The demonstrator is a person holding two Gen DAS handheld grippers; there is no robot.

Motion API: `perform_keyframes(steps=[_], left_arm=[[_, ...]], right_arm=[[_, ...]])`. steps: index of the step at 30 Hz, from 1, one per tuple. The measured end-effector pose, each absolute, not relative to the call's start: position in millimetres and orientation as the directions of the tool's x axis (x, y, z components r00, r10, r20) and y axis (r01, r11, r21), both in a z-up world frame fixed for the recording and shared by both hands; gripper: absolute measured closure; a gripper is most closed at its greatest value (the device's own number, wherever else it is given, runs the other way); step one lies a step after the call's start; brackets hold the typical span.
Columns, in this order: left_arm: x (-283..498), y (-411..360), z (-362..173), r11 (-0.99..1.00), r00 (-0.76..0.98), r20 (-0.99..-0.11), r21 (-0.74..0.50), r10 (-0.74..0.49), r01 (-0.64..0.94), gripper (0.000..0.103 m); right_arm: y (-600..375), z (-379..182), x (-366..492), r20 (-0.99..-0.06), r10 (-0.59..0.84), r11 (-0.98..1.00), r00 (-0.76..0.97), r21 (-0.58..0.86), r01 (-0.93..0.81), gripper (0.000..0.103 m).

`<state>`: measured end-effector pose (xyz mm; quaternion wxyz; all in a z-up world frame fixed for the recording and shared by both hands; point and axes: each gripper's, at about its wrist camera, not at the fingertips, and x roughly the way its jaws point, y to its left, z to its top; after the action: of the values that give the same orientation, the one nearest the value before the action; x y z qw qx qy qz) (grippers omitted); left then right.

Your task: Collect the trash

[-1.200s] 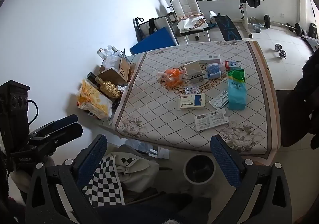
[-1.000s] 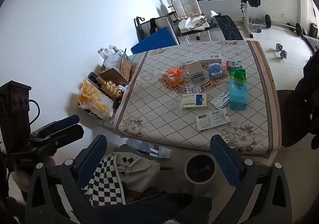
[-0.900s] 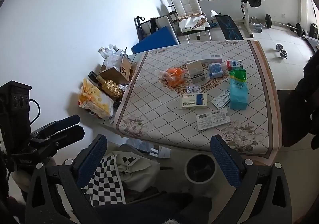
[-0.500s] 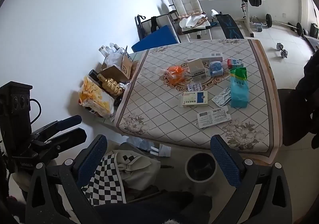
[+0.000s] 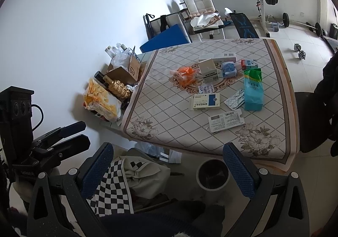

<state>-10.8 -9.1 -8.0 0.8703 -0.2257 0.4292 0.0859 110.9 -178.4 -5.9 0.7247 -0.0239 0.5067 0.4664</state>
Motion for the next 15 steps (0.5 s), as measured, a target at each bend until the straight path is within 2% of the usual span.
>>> perform_keyframes(steps=[15], left_arm=[[-10.2,-14.8,-9.4,0.881,0.619,-0.785,-0.319,-0.04,-0.349,0.0]], right_arm=[[-176.7,-5.9,110.7,-0.757,0.652,0.554,0.043,0.438,-0.708,0.0]])
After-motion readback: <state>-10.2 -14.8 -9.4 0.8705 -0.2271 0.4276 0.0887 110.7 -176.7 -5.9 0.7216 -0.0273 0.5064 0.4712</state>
